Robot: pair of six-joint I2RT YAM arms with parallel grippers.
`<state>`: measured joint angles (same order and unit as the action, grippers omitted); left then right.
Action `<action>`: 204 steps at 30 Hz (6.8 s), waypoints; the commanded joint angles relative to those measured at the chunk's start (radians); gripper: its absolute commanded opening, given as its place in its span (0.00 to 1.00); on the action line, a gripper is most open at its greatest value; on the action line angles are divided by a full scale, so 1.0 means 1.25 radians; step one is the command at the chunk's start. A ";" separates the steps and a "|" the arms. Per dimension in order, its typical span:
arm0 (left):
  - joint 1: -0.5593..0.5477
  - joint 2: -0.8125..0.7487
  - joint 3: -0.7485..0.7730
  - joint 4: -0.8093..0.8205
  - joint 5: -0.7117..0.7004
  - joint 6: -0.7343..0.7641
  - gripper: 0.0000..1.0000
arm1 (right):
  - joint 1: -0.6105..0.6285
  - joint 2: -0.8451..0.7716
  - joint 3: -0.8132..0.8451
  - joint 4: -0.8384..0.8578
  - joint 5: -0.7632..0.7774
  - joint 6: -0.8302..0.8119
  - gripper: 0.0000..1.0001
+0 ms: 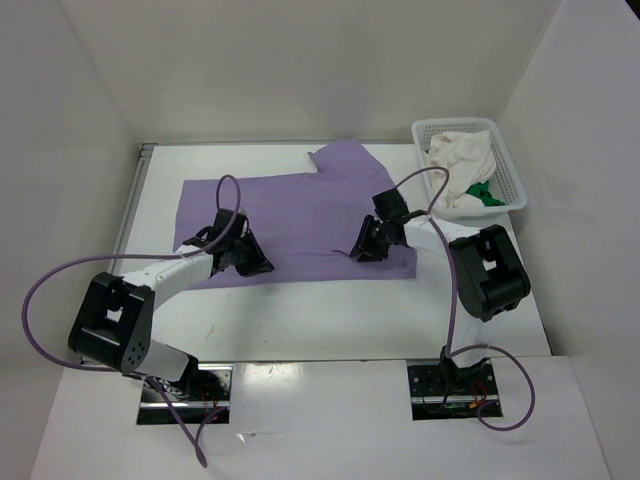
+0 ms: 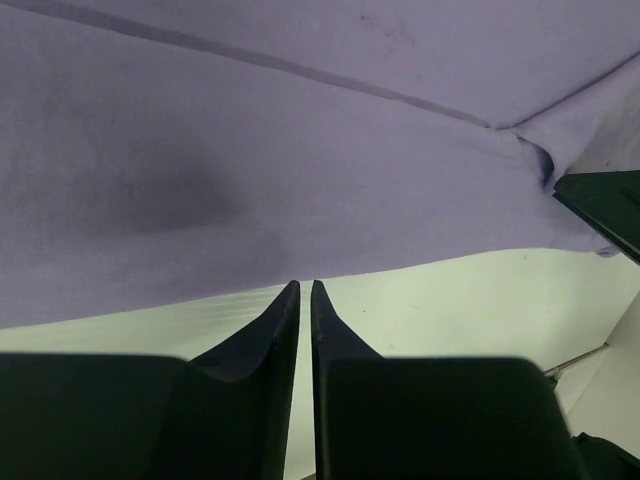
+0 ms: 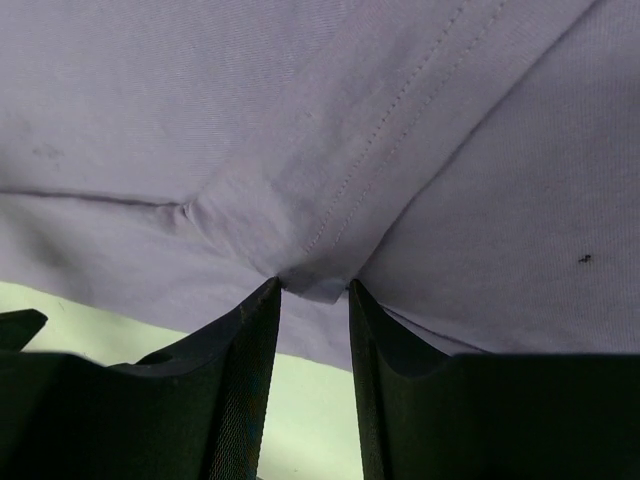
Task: Fold and stack the t-shirts
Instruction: Fold the flattened tshirt in 1/3 of the way, then grap the side of the flattened tshirt furthest away from the robot with both arms
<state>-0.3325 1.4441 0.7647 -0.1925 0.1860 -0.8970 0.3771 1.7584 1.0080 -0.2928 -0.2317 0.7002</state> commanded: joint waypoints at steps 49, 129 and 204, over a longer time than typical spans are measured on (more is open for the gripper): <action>-0.020 0.099 0.085 -0.026 -0.023 0.087 0.18 | 0.087 0.028 0.061 0.007 -0.017 -0.046 0.01; 0.422 0.676 0.823 -0.132 -0.215 0.316 0.32 | 0.073 0.017 0.194 -0.085 -0.076 -0.148 0.10; 0.432 0.498 0.609 -0.002 -0.246 0.262 0.00 | -0.122 0.878 1.502 -0.281 0.221 -0.242 0.50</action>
<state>0.2108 2.1181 1.5360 -0.2283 -0.1352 -0.5568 0.2409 2.7873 2.8357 -0.5949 -0.0376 0.4274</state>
